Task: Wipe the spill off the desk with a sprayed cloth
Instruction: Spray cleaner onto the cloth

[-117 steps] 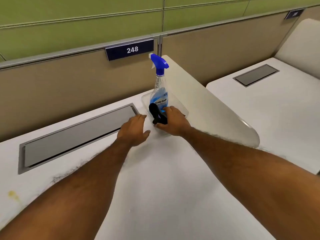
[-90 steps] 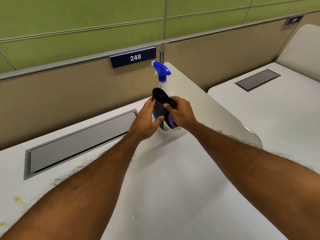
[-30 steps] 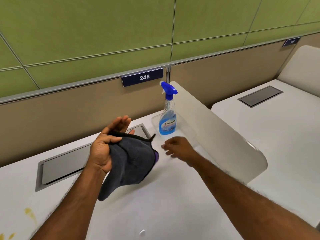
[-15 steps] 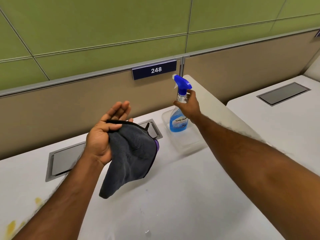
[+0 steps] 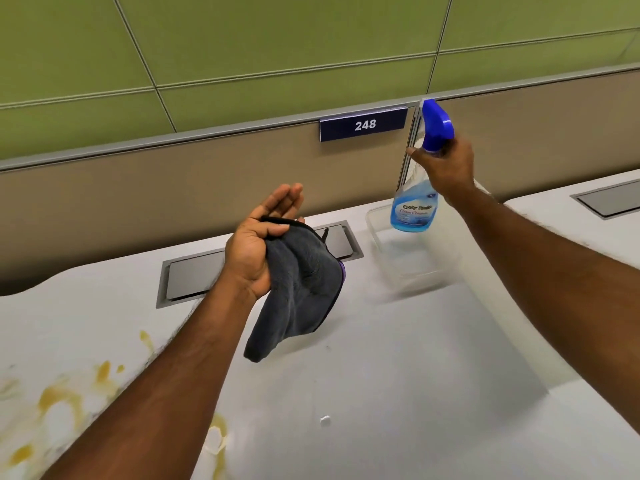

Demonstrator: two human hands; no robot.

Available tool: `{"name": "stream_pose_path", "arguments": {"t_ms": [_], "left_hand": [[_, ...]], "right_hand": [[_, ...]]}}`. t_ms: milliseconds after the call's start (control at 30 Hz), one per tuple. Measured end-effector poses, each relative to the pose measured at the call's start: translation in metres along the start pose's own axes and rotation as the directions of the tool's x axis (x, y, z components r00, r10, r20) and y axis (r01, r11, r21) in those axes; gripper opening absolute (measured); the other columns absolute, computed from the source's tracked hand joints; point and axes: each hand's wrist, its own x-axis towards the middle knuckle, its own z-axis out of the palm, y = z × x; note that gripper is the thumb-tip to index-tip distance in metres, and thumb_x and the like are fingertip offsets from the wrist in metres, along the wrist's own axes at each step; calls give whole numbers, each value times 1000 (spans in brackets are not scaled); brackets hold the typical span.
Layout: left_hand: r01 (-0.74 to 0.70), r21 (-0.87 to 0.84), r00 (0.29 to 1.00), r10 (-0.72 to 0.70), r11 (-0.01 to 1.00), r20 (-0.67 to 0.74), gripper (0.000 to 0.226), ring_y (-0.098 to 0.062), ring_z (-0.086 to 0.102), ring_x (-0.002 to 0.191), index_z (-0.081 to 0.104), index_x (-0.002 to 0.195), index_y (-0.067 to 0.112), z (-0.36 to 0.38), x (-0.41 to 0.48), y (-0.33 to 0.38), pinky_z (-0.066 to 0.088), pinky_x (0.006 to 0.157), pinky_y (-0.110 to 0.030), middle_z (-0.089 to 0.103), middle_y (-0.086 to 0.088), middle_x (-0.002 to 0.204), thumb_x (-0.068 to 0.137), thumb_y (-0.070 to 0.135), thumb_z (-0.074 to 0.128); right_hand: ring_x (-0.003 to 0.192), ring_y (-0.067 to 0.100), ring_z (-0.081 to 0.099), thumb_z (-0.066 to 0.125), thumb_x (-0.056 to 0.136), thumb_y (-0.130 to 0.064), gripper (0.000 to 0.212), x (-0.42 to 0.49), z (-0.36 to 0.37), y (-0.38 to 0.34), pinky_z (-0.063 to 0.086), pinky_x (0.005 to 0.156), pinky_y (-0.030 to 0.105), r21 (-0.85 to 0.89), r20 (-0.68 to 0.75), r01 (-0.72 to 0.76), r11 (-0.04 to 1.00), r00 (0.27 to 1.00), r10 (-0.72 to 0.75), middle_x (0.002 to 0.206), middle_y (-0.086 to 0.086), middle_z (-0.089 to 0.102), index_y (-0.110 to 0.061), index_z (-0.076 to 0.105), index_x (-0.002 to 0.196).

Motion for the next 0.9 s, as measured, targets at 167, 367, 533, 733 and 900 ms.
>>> {"name": "stream_pose_path", "arguments": {"t_ms": [167,367,533,733,900], "left_hand": [[-1,-57,999,2,998,33,60,-19,59,126,61,120,8,7,-14,13,33,117,-46,69,-5,124,68,-12,39],[8,-181,995,11,983,104,57,-20,59,125,70,113,10,14,-29,26,44,107,-45,68,-5,127,68,-8,40],[-2,-321,993,39,947,108,58,-23,60,120,65,115,7,20,-34,34,34,114,-47,69,-6,123,68,-8,35],[-13,-476,993,69,880,99,55,-30,48,130,68,111,4,21,-43,29,33,112,-50,53,-11,139,71,-9,33],[-18,-508,996,61,861,69,53,-30,51,127,69,109,2,22,-50,22,40,105,-47,46,-10,147,72,-9,34]], "right_hand": [[76,25,57,73,84,-10,29,-34,-33,-51,56,75,37,118,52,25,993,998,-31,83,16,58,2,59,107],[72,15,70,67,87,1,28,-147,-59,-87,58,68,23,298,414,-17,955,903,-113,82,2,69,-21,63,104],[70,24,67,75,81,1,28,-249,-51,-84,60,66,30,308,583,-144,941,809,-67,79,19,68,-12,66,105],[67,21,69,76,83,-4,19,-313,-42,-76,57,61,26,290,557,-223,931,830,25,76,14,72,-10,66,98],[67,24,71,79,82,-16,14,-323,-44,-71,58,62,26,246,489,-183,952,871,41,75,9,72,-12,66,85]]}}
